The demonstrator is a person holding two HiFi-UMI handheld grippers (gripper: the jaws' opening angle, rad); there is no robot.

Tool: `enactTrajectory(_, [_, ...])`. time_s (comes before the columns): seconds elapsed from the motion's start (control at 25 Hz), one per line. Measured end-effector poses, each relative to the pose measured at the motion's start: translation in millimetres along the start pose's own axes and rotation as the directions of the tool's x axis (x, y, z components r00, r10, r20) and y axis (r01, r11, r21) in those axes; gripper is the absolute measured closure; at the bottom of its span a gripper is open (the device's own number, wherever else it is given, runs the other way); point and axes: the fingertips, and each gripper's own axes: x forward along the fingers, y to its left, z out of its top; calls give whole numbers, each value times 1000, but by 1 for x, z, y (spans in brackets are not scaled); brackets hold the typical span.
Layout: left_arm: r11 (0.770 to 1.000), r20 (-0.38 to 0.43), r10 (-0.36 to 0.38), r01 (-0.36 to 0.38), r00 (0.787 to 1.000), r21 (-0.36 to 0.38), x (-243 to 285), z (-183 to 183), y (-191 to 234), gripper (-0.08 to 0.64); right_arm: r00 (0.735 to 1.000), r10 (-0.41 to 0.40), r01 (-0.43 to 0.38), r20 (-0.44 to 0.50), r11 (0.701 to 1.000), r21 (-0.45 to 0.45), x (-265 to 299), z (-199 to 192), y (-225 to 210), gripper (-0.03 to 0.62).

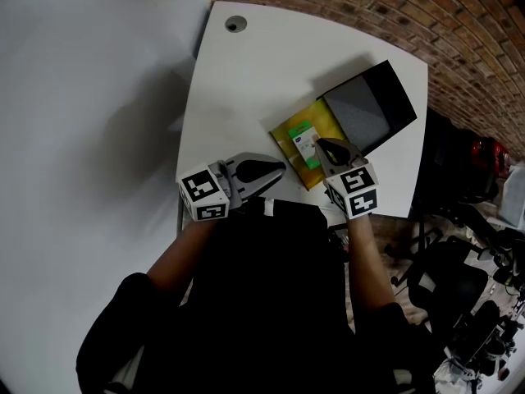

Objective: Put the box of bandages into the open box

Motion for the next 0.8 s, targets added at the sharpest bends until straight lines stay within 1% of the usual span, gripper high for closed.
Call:
enactTrajectory(0.12, [1000,7,-9,8,1000,24,-1,13,-8,545,997,4,-2,80,1000,-19,-18,24,9,580])
enactTrajectory(0.2, [999,9,-20,20,1000,49,-2,19,-14,545,990,1,3,142,1000,-28,-32,40,15,583])
enactTrajectory(0.32, [996,10,-39,38,999,85,-1,31,-25,545,965,19,-13,261,1000,-27,-59,66,27,586])
enactTrajectory(0.44, [990,5,-68,67,998,125,4,41,-40,545,927,30,-25,374,999,-20,-87,85,37,586])
enactTrajectory(0.6, [980,22,-97,91,995,178,8,63,-59,545,870,40,-24,491,999,-38,-126,101,50,586])
enactTrajectory(0.68, [974,28,-105,97,994,203,10,73,-68,545,830,57,-45,554,998,-35,-148,103,55,586])
enactTrajectory(0.8, [965,25,-118,109,993,239,16,83,-82,545,763,69,-81,643,997,-11,-180,100,57,586])
